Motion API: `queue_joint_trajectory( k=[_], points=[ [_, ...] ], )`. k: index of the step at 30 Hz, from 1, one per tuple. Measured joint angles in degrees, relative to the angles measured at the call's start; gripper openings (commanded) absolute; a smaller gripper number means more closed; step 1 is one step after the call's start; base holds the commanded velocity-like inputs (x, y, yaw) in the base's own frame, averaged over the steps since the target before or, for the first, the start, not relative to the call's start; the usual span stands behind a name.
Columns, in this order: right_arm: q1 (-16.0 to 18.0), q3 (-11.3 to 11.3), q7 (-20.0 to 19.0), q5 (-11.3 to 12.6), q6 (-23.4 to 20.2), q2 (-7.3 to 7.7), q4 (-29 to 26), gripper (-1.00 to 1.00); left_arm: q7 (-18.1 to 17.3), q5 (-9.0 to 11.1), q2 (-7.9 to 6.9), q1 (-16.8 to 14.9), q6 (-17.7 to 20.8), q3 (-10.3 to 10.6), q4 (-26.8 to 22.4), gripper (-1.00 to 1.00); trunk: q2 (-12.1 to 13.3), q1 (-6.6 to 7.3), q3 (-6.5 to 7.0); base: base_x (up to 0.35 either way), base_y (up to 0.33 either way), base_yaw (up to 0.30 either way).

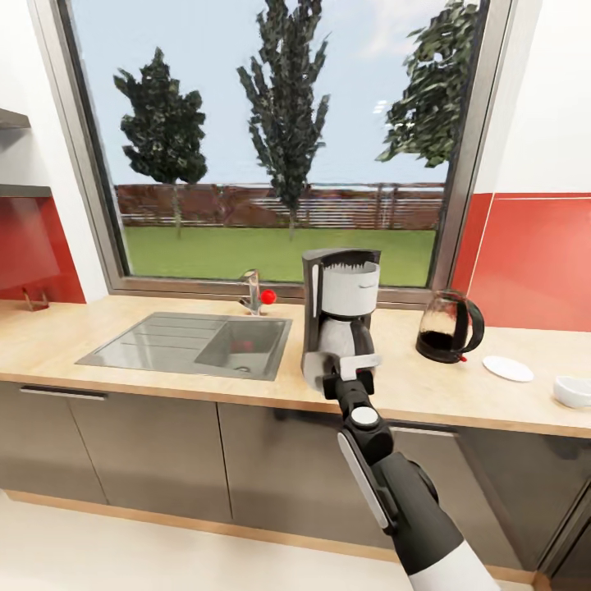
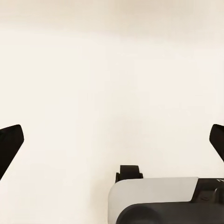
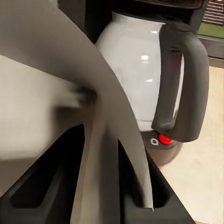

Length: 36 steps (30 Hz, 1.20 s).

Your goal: Set up a coffee station on the kitchen countertop: keep the coffee maker on the countertop, move the bottle of coffee from the kitchen shelf to the counter next to the coffee maker, place a paper coffee filter on top of the coffee maker, put the saucer next to the coffee maker with the coffee cup on the saucer, and place the electric kettle next to the coffee maker.

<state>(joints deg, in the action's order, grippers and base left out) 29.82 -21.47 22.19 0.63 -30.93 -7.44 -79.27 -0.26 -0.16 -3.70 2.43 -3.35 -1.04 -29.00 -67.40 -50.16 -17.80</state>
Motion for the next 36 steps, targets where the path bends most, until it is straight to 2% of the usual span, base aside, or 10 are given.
queue_joint_trajectory(
  k=[3,11,12,14,17,21,25,32,35,36],
  points=[
    [0.02,-0.59,-0.03,0.04,-1.25,-0.15,-0.03,-1.00,-0.02,-0.01,0.00,0.00,0.00,0.04,0.02,1.00,0.00,0.00,0.00,0.000,-0.004,0.000],
    [2.84,-2.78,-2.60,0.03,-12.54,-0.48,-1.93,-1.00,-0.05,-0.08,0.00,0.00,0.00,0.11,0.08,1.00,0.00,0.00,0.00,0.000,0.000,0.000],
    [4.54,-2.87,-4.60,0.59,-18.40,-0.52,-4.43,-1.00,-0.05,-0.08,0.00,0.00,0.00,0.10,0.09,1.00,0.00,0.00,0.01,0.000,0.000,0.000],
    [6.53,-2.90,-5.90,2.92,-22.47,-0.53,-6.59,-1.00,-0.05,-0.08,0.00,0.00,0.00,0.09,0.09,1.00,0.00,0.00,0.00,0.000,0.000,0.000],
    [10.03,-2.91,-6.56,7.50,-24.77,-0.48,-7.68,-1.00,-0.05,-0.08,0.00,0.00,0.00,0.03,0.09,1.00,0.00,0.00,0.00,0.000,0.000,0.000],
    [13.23,-2.91,-6.68,9.83,-25.37,-0.48,-7.89,-1.00,-0.05,-0.08,0.00,0.00,0.00,0.01,0.09,1.00,0.00,0.00,0.00,0.000,0.000,0.000],
    [22.29,-2.81,-6.66,15.84,-26.56,-0.46,-6.67,-1.00,-0.05,-0.08,0.00,0.00,0.00,0.00,0.07,1.00,0.00,0.00,0.01,0.000,0.000,0.000],
    [34.33,-2.53,-6.65,19.36,-26.94,-0.41,-0.52,-1.00,-0.05,-0.08,0.00,0.01,0.00,0.05,0.07,1.00,0.00,0.00,0.01,0.000,0.000,0.000],
    [41.18,-2.35,-6.65,21.49,-26.97,-0.22,4.76,-1.00,-0.05,-0.08,0.00,0.01,0.00,0.06,0.08,1.00,0.00,0.00,0.00,0.000,0.000,0.000],
    [45.82,-2.30,-6.64,21.58,-27.02,-0.19,10.19,-1.00,-0.05,-0.08,0.00,0.01,0.00,-0.01,0.09,1.00,0.01,0.00,0.02,0.000,0.000,0.000]
  ],
)
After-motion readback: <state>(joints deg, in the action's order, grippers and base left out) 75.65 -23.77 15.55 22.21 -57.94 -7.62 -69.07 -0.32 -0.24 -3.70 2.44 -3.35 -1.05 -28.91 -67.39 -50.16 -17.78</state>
